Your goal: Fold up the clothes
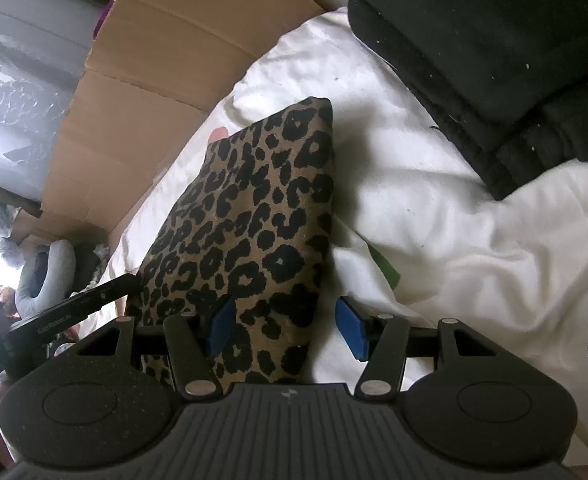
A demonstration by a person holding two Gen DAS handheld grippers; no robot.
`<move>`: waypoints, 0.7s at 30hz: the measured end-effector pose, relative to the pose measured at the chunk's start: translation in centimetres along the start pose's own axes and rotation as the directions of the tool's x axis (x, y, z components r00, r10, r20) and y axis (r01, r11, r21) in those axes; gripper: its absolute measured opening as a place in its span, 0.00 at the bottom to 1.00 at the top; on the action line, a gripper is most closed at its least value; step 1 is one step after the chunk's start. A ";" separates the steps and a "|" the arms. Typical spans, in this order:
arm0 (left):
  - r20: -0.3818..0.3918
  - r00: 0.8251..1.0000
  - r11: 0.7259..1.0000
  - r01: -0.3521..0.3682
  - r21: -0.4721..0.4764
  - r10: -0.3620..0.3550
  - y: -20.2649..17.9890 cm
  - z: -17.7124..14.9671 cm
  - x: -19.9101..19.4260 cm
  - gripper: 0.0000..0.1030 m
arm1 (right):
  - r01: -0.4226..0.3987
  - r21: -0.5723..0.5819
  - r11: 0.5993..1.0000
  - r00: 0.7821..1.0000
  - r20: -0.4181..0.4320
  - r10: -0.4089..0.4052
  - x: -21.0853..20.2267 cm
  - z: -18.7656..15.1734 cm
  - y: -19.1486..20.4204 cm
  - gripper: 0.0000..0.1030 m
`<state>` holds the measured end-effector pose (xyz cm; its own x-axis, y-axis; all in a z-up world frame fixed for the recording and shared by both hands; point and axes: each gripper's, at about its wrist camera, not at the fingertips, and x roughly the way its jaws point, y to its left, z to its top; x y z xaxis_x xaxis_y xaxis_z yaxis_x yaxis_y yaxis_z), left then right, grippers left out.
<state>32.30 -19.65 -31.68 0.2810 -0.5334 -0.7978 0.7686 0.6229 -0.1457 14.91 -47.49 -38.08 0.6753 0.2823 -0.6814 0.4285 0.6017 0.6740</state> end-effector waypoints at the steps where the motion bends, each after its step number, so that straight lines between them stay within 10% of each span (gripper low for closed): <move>1: -0.004 1.000 1.000 -0.006 -0.005 0.006 0.1 -0.1 0.1 0.01 | 0.003 -0.007 1.000 1.000 0.005 -0.003 -0.1 0.0 0.1 0.60; 14: -0.032 0.996 0.994 -0.080 -0.078 0.078 2.5 -1.1 0.8 0.00 | -0.024 -0.017 1.000 1.000 -0.008 0.024 0.6 0.4 0.4 0.60; 21: 0.020 1.000 0.996 -0.005 -0.089 0.007 2.4 0.0 -0.5 0.02 | -0.055 0.035 0.998 0.998 -0.028 0.056 1.5 0.5 -0.1 0.59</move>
<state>34.02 -17.89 -31.61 0.2980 -0.5404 -0.7869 0.7127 0.6744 -0.1932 16.17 -47.50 -39.01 0.6816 0.3363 -0.6498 0.4112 0.5586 0.7204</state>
